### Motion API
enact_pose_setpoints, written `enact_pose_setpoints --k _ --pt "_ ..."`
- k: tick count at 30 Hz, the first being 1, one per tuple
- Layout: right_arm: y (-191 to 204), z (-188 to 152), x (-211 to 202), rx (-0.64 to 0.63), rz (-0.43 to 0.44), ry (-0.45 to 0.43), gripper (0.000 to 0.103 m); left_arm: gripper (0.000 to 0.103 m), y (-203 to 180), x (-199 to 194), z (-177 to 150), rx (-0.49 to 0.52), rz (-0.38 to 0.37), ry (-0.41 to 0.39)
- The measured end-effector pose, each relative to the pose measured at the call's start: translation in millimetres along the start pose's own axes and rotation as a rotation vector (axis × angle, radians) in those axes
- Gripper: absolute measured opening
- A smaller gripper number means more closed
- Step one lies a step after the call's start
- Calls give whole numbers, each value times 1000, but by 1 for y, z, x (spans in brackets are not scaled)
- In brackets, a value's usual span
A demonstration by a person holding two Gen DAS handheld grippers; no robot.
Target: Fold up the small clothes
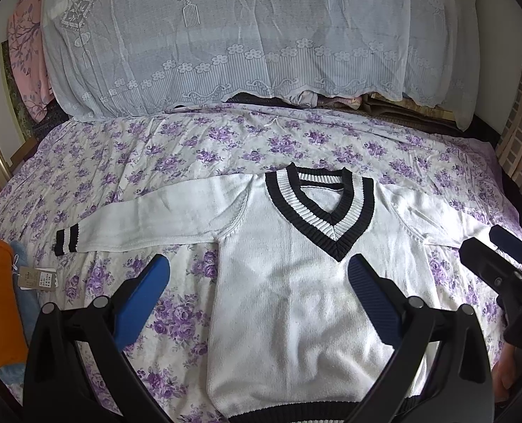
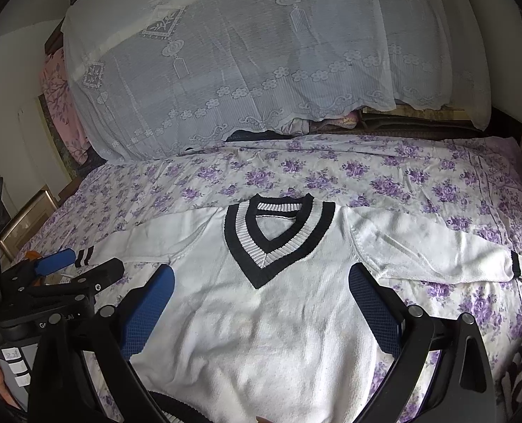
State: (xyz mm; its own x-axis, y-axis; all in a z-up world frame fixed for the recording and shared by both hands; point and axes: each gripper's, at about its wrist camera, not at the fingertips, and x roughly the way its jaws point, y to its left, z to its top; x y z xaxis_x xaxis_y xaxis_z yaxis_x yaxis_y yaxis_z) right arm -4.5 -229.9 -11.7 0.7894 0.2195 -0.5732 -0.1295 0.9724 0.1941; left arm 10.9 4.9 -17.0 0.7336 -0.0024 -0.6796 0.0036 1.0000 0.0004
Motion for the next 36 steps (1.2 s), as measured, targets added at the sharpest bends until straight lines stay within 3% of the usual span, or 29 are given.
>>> enact_pose_setpoints --k 36 --pt "2 -2 1 -5 0 2 100 99 -1 8 -14 -5 -8 10"
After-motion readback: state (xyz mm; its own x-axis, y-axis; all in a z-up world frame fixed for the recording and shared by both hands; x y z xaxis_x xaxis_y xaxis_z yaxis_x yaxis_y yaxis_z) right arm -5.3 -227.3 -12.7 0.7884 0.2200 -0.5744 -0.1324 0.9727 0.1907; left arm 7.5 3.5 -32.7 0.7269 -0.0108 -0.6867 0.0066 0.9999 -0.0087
